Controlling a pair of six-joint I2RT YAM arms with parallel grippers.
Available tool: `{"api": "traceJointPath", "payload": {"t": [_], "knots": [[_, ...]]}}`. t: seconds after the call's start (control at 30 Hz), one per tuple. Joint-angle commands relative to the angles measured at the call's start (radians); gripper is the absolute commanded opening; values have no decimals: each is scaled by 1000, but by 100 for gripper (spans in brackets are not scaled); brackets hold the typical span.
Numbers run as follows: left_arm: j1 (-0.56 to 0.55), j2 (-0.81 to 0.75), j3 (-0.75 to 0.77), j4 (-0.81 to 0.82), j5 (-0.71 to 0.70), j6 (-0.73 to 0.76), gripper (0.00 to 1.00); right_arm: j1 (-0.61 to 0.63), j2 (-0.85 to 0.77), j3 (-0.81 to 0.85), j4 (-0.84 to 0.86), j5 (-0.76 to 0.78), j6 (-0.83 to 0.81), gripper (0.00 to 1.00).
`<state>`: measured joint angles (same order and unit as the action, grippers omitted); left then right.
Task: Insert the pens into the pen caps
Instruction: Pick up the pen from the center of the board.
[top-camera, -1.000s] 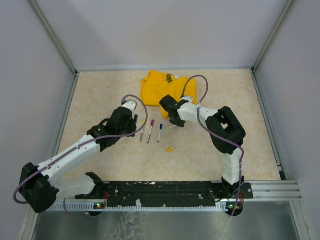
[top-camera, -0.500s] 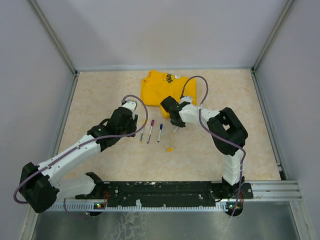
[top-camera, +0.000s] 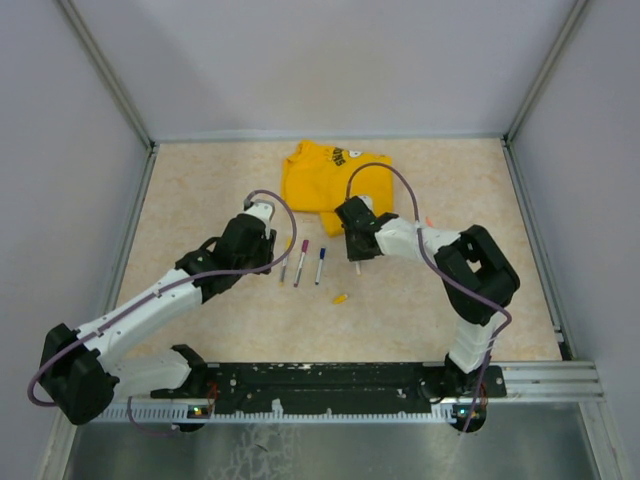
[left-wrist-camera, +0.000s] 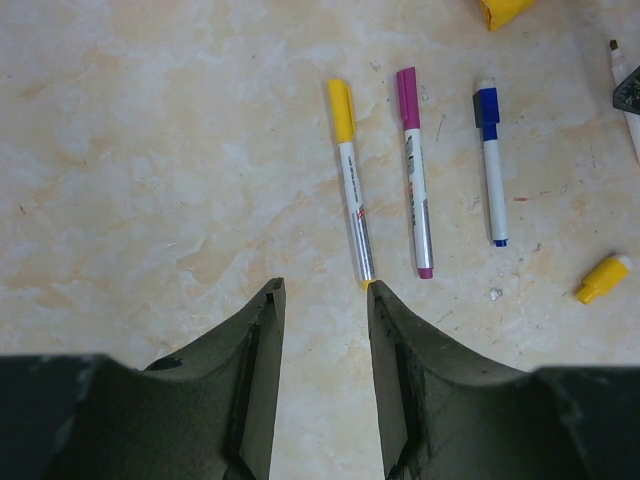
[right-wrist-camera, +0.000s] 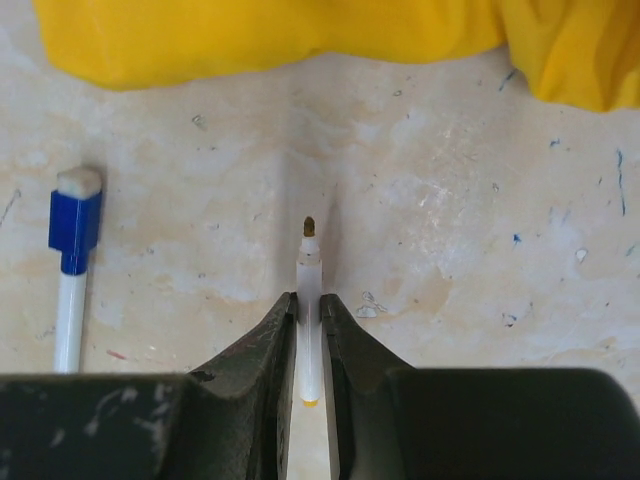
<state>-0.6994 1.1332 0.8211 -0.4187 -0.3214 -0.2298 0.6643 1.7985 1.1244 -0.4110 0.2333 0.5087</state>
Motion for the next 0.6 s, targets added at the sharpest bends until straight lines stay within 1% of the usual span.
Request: {"api": "traceJointPath", "payload": {"t": [0.0,0.17,0.3,0.5,0.57], "knots": [[5,4,2,15,7,12,45,-10,-70,7,-32,-73,-201,16],[5,4,2,15,8,14,45,-15,-63,1,-90,-101,-233,18],[5,2,1,15,8,14,45,-15,-49,-4,-97,-109,-230,19],[5,2,2,15,7,14,45,-15,-14,15,-109,-113,-224,25],[5,1,1,15,7,14,45,-15,3,26,-110,-115,-221,25]]}}
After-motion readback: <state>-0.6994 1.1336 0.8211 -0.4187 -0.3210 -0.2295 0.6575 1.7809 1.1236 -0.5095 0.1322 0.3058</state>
